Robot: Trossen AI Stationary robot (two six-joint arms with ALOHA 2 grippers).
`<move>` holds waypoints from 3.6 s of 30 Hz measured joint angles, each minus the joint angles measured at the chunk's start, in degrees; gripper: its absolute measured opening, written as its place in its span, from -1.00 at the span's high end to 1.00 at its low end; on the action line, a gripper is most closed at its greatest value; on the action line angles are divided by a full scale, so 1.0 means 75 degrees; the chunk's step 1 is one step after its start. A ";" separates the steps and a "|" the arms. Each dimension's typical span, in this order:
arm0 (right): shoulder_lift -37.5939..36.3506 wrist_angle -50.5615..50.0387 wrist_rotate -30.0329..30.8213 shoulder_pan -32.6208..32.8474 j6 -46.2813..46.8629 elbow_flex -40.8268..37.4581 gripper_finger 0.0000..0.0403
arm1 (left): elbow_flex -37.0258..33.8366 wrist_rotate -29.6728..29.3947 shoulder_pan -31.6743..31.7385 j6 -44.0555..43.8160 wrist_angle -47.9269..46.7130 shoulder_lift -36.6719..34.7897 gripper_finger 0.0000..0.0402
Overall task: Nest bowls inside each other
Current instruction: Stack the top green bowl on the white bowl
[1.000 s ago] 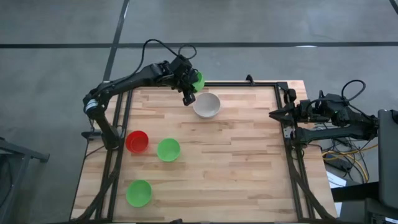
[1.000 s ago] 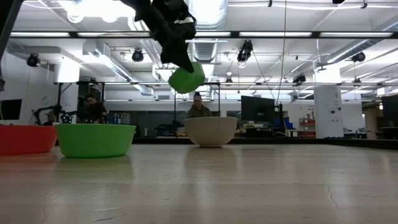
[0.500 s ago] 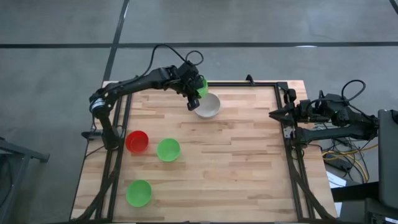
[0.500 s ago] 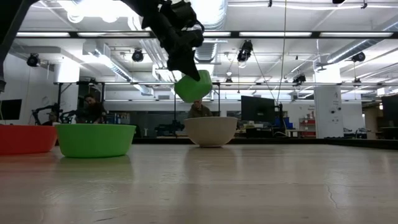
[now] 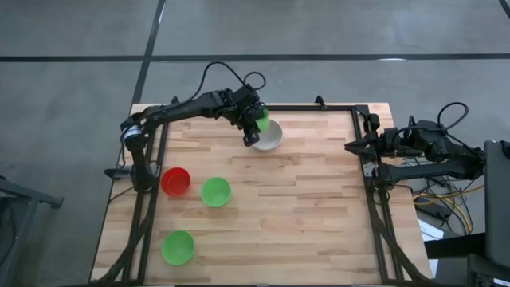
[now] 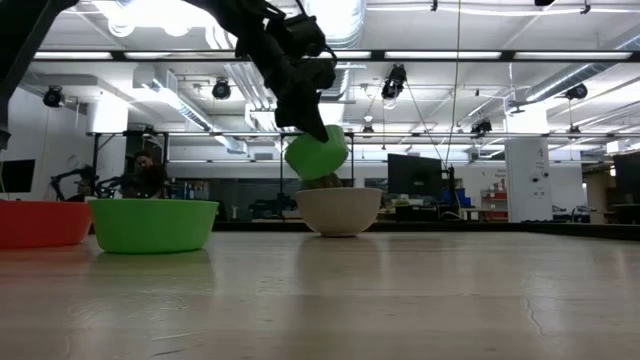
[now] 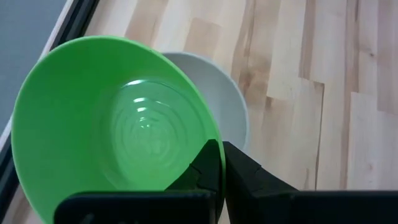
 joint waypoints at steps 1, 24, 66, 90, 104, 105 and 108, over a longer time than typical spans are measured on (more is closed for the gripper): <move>0.0000 0.0000 -0.0002 0.0002 0.0002 -0.0001 0.83 | 0.0000 0.0003 -0.0012 -0.0038 0.0045 0.0020 0.96; 0.0002 0.0000 -0.0002 0.0000 0.0001 0.0000 0.83 | -0.0335 -0.0014 0.0096 -0.0270 0.0245 -0.0439 0.97; 0.0002 0.0000 -0.0002 0.0000 0.0002 0.0001 0.83 | -0.2369 0.0404 0.0119 -0.0277 0.3043 -0.0707 0.96; 0.0002 0.0000 -0.0002 0.0000 0.0002 -0.0001 0.83 | -0.2962 0.0582 0.0076 -0.0637 0.3513 -0.0651 0.96; 0.0000 0.0000 -0.0002 0.0000 0.0002 0.0001 0.83 | -0.2990 0.0731 -0.0002 -0.0681 0.3734 -0.0651 0.96; 0.0002 0.0000 -0.0002 0.0000 0.0002 0.0000 0.83 | -0.2990 0.0751 -0.0015 -0.0702 0.3732 -0.0651 0.95; 0.0003 0.0000 -0.0001 0.0000 0.0002 0.0001 0.83 | -0.2917 0.0794 -0.0032 -0.0707 0.3731 -0.0648 0.95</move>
